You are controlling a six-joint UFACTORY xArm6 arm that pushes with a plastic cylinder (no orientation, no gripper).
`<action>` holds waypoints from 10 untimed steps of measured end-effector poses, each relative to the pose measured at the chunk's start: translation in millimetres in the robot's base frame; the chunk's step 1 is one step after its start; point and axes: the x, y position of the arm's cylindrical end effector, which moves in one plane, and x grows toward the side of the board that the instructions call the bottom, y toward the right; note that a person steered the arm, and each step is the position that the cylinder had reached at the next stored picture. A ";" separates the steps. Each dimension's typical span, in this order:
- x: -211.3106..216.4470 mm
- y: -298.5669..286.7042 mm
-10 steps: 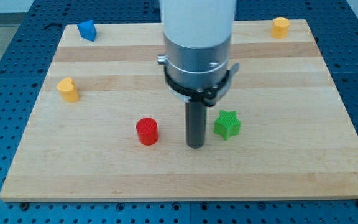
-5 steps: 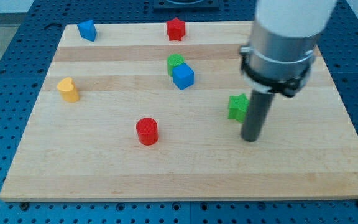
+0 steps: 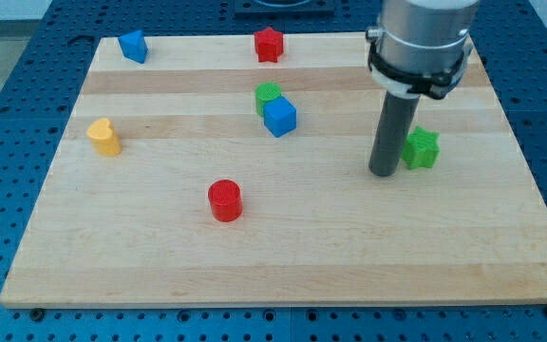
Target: Push the green star towards the center right
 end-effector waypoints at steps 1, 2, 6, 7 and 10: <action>3.5 13.1; -18.6 31.1; -44.3 67.5; -44.5 67.5; -65.3 49.6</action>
